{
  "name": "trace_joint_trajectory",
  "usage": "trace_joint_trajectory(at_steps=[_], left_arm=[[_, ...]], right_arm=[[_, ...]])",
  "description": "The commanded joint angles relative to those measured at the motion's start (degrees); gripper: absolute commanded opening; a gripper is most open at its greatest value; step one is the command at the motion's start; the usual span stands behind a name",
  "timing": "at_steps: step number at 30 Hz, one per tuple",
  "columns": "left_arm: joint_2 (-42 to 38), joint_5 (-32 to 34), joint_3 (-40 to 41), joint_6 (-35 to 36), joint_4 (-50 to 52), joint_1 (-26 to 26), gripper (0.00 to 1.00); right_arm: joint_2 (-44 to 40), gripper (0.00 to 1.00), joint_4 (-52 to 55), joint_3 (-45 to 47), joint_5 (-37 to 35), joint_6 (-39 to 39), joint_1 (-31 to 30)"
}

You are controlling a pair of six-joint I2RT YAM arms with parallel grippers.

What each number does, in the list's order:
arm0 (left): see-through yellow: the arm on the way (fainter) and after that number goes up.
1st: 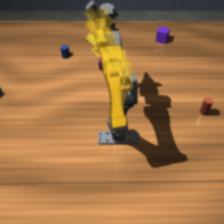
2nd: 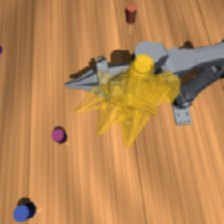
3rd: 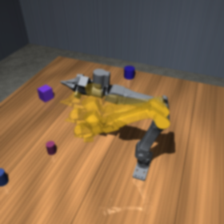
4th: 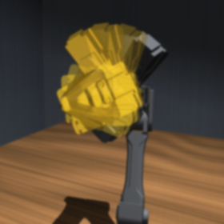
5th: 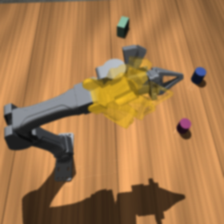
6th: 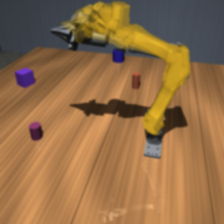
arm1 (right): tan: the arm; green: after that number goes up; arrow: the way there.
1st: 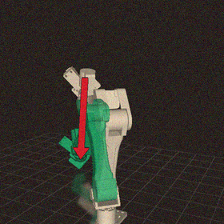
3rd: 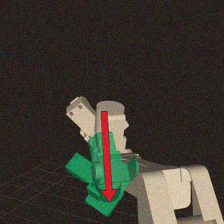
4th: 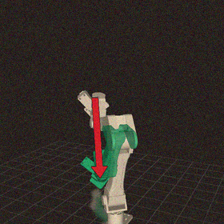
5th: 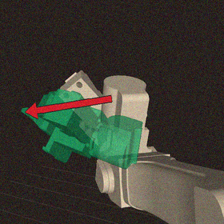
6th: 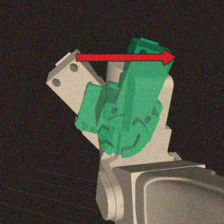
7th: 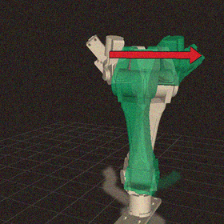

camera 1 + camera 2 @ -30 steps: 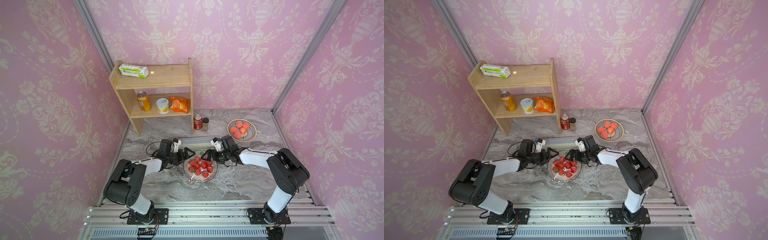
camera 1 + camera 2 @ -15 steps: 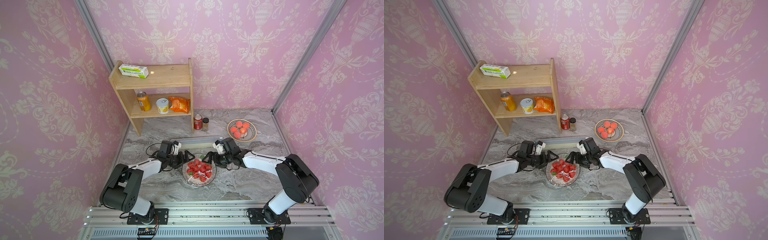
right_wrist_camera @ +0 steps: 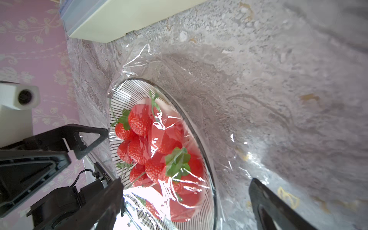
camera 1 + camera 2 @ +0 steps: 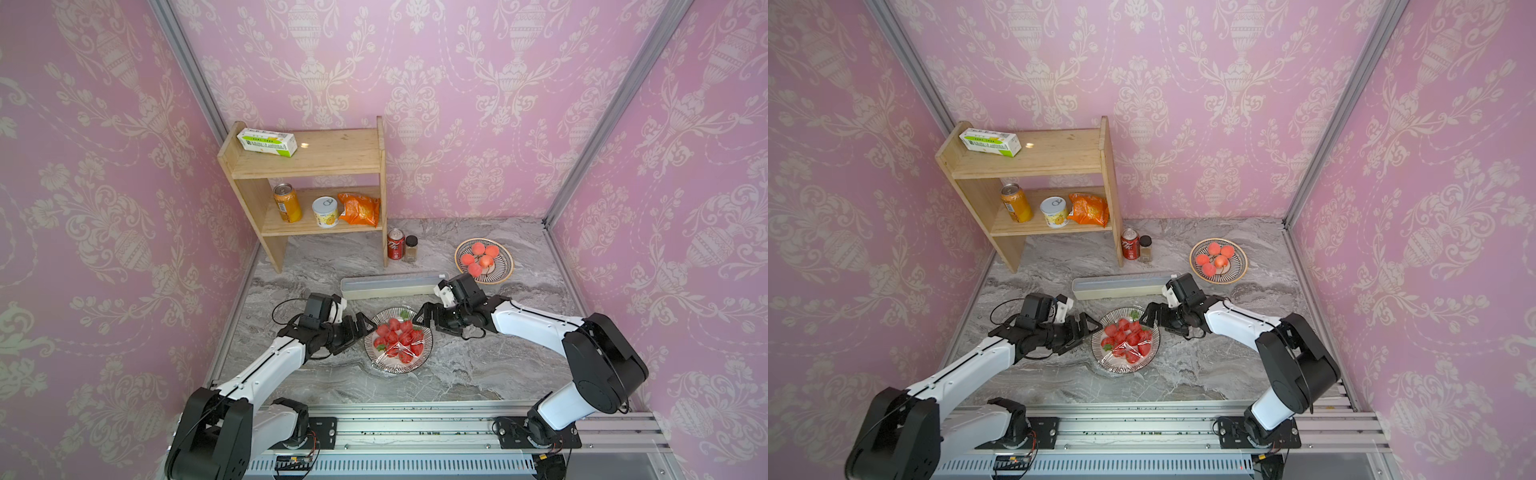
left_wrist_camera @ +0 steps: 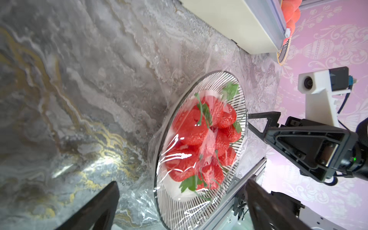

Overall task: Wrap the plate with plastic wrap
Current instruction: Cover the plate with plastic wrap, then adjust the plate at the center of the board.

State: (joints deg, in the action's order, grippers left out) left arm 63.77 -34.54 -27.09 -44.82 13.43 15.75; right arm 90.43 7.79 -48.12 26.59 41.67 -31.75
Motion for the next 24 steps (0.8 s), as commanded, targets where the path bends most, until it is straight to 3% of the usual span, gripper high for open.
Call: trace_joint_trajectory(at_steps=[1, 9, 13, 19, 24], left_arm=[[-2.7, -3.1, 2.7, -9.8, -2.1, 1.2, 0.99], [1.5, -6.5, 3.4, -17.8, -11.9, 4.0, 0.99], [4.0, -5.4, 1.5, -17.8, -12.9, 5.0, 0.99], [9.4, -1.7, -2.4, -11.9, -10.3, 4.6, 0.99], [11.6, 0.7, -6.9, -5.7, -5.1, -0.9, 0.99]], right_arm=[[1.2, 1.0, -3.0, 1.8, 2.6, 4.6, -1.2], [2.4, 1.0, -5.1, 2.3, 3.9, 8.3, -4.9], [2.7, 1.0, -8.3, 2.5, 3.8, 11.3, -7.2], [4.9, 1.0, -10.6, 0.4, 3.9, 13.5, -11.3], [2.6, 1.0, -3.4, 0.4, 1.7, 10.6, -11.2]])
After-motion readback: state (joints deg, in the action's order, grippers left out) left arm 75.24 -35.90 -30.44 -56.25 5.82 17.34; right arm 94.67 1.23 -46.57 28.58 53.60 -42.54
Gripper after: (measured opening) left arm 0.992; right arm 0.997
